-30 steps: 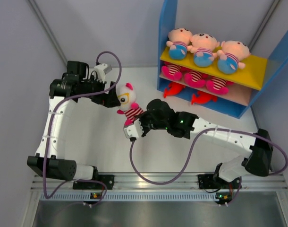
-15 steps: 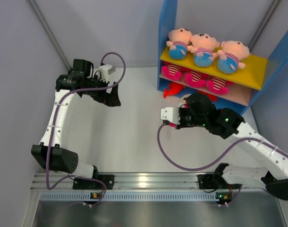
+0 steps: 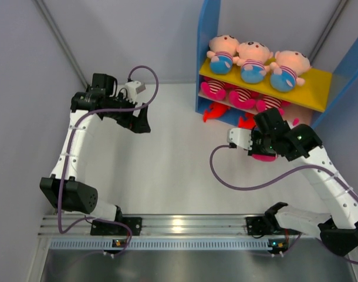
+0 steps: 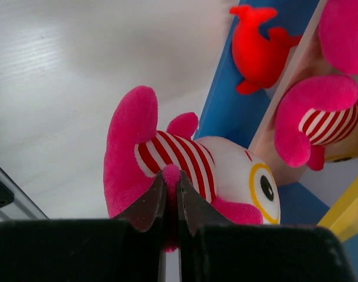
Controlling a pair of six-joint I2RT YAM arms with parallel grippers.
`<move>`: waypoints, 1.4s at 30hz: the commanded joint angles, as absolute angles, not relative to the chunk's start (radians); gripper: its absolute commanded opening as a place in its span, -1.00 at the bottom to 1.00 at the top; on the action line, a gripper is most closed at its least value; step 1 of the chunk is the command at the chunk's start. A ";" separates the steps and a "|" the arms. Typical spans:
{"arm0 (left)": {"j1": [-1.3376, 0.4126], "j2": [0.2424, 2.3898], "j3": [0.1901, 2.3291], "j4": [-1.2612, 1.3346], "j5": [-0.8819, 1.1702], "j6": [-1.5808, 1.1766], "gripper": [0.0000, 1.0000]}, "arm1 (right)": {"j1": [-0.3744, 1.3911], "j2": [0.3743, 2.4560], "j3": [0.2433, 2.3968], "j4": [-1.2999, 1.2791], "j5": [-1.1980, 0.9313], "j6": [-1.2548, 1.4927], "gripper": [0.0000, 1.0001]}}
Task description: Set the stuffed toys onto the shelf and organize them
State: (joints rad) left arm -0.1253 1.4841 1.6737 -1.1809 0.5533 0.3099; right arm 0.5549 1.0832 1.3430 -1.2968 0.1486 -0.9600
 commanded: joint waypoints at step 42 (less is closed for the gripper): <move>-0.126 1.491 1.689 -1.169 0.561 0.397 0.97 | -0.135 1.198 1.328 -0.902 -0.377 -1.312 -1.00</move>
